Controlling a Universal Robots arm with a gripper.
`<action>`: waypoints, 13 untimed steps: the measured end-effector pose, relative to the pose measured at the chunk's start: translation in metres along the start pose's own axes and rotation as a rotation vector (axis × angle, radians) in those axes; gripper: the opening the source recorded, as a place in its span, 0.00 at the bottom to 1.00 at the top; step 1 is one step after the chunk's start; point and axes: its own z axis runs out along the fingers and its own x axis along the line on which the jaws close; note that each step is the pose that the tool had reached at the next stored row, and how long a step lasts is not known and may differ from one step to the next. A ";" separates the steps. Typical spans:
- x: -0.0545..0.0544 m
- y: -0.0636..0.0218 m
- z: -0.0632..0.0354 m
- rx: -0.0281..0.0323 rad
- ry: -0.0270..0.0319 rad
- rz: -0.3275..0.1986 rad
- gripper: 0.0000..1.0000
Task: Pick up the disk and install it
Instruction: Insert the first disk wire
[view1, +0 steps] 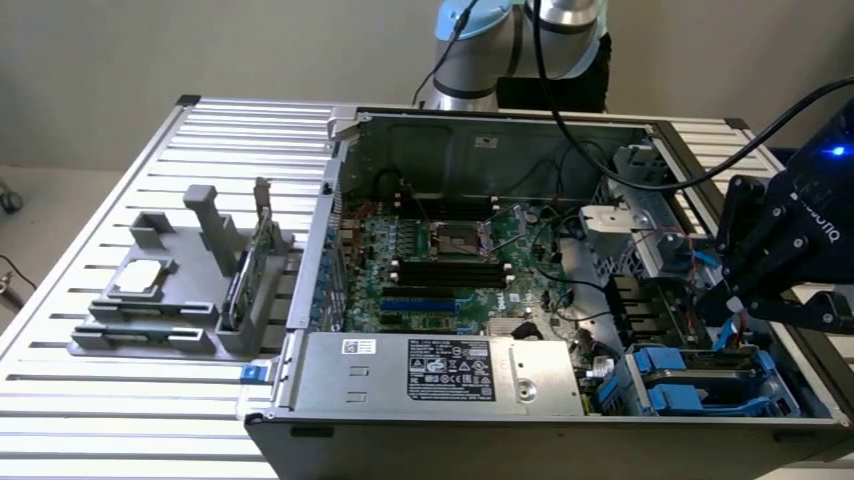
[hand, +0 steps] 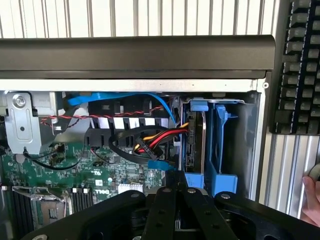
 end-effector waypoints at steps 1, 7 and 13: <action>0.000 0.0002 0.0001 0.0000 0.0000 0.000 0.11; 0.000 0.0002 0.0001 0.0000 0.0001 0.000 0.18; 0.000 -0.0006 -0.0091 0.0000 0.0002 0.000 0.18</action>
